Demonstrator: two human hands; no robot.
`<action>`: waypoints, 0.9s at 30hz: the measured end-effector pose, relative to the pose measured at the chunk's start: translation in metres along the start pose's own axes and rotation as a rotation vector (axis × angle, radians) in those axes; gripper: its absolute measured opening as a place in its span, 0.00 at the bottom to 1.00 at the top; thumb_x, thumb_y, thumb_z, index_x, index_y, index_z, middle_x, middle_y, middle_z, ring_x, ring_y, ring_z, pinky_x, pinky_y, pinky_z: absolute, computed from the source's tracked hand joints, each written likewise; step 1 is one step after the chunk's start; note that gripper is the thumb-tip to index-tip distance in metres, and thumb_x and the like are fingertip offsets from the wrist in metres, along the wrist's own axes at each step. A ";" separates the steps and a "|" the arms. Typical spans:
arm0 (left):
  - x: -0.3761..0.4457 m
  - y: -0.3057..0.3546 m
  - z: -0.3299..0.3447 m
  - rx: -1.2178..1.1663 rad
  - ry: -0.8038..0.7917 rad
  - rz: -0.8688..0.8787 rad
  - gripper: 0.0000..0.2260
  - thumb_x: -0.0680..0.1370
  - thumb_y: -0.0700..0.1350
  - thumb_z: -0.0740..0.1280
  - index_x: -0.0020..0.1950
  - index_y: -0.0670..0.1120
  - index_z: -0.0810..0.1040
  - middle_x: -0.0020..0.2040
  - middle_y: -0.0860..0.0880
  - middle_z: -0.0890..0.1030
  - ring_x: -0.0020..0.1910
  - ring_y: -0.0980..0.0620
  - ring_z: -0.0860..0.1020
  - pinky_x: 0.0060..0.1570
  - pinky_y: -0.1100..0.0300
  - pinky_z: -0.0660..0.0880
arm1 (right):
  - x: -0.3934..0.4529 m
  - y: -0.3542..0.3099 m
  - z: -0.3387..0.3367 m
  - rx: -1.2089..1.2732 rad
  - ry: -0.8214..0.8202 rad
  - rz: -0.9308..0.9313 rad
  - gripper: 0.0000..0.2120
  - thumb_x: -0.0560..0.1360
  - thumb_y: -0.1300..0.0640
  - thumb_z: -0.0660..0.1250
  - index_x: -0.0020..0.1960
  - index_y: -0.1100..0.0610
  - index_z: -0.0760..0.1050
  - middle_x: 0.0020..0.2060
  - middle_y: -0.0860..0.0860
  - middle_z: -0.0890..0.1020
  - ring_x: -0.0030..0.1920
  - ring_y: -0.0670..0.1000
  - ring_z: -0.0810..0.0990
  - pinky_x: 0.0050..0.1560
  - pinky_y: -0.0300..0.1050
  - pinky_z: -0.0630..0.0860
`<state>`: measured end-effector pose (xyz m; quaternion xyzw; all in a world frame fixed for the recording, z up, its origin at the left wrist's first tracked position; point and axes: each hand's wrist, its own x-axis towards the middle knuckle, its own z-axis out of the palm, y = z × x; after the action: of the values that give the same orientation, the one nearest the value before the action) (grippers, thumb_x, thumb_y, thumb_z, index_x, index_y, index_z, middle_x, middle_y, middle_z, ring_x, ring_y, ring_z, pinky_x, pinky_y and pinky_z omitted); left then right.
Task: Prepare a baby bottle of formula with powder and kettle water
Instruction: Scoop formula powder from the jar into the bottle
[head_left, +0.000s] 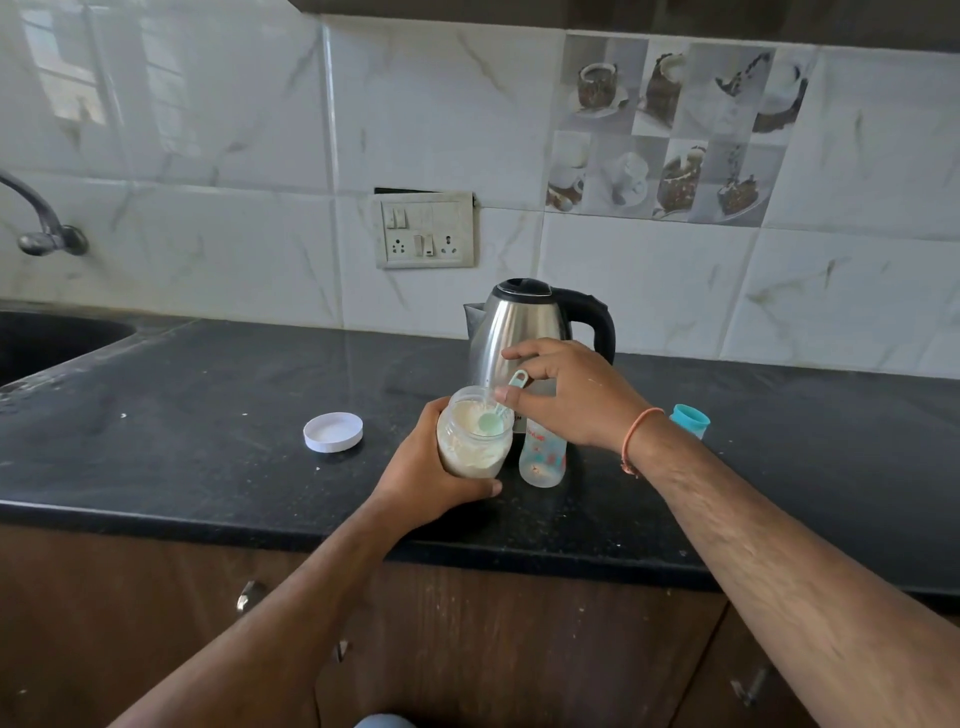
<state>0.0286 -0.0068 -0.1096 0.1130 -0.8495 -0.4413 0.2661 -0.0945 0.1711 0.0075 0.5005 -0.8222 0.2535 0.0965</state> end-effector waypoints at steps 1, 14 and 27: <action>0.000 -0.001 0.000 -0.005 -0.005 -0.001 0.48 0.64 0.50 0.89 0.75 0.61 0.64 0.64 0.65 0.77 0.63 0.67 0.76 0.54 0.71 0.72 | -0.001 0.001 -0.001 0.001 -0.012 -0.003 0.18 0.82 0.38 0.70 0.56 0.51 0.88 0.73 0.38 0.78 0.73 0.47 0.72 0.73 0.51 0.69; 0.006 -0.011 -0.002 -0.039 -0.053 0.025 0.48 0.65 0.51 0.88 0.77 0.60 0.63 0.68 0.60 0.77 0.67 0.59 0.77 0.65 0.58 0.76 | -0.006 0.008 0.006 -0.042 0.008 -0.065 0.13 0.84 0.43 0.67 0.54 0.50 0.85 0.66 0.38 0.78 0.69 0.46 0.71 0.74 0.57 0.69; 0.005 -0.009 -0.003 -0.038 -0.057 0.074 0.46 0.66 0.50 0.88 0.77 0.62 0.64 0.67 0.61 0.78 0.65 0.59 0.79 0.62 0.60 0.78 | -0.011 -0.007 0.037 0.094 0.176 -0.053 0.10 0.83 0.46 0.71 0.50 0.49 0.88 0.64 0.39 0.80 0.68 0.46 0.72 0.72 0.49 0.70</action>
<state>0.0255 -0.0162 -0.1140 0.0639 -0.8518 -0.4503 0.2599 -0.0795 0.1578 -0.0264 0.5016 -0.7843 0.3321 0.1516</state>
